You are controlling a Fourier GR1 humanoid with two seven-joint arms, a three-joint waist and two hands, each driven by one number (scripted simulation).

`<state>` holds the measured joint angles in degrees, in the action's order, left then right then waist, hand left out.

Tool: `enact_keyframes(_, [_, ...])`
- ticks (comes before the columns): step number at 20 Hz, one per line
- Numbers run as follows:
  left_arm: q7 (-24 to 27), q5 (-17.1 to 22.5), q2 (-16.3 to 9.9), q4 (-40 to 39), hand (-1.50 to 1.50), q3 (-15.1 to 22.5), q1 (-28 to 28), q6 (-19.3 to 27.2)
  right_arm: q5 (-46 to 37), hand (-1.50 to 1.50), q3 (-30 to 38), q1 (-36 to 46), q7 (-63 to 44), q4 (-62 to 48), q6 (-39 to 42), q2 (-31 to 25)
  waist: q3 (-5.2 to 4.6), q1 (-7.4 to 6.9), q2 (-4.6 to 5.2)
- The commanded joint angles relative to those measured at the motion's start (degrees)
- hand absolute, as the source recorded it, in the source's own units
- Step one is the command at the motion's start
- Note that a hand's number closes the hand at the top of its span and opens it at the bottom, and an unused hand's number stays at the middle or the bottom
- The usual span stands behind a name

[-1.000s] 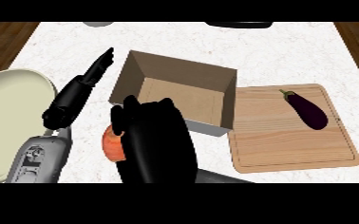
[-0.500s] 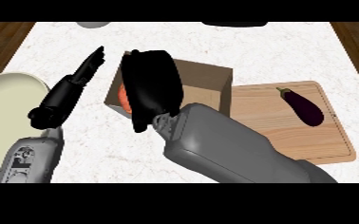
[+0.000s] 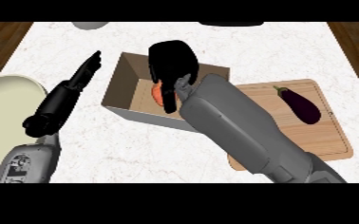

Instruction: Pick the squash from the cutting board and place it in the cardboard box

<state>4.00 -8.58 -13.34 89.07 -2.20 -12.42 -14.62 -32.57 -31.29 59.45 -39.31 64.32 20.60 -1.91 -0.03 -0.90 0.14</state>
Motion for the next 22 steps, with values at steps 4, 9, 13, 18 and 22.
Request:
enact_keyframes(4, [-0.35,-0.33,0.08,1.64,0.0,0.41,0.75,-0.62,3.55,-1.5,3.7,-2.94,14.56,-0.28,4.23,-2.4,0.04,0.49,-0.06])
enact_keyframes(9, [-0.51,-0.95,1.69,-0.83,0.0,0.23,-1.87,1.45,9.48,-1.5,11.65,-3.92,19.0,5.44,-9.9,1.84,0.14,0.87,0.25])
enact_keyframes(13, [-0.42,-0.4,-0.45,0.25,0.0,-0.36,-1.24,-0.45,23.36,-1.5,21.9,-7.31,18.31,8.28,-20.36,1.89,0.23,-0.41,0.17])
enact_keyframes(18, [0.1,-2.21,2.0,-0.13,0.0,1.44,-0.11,1.55,30.87,-1.5,24.99,-9.99,21.21,5.24,-27.62,1.91,0.06,-0.19,0.07])
enact_keyframes(22, [-1.3,-0.71,0.87,-1.46,0.0,-0.71,-2.36,0.38,30.33,-1.5,29.21,-10.74,29.72,-0.3,-27.18,1.91,0.04,0.45,0.08])
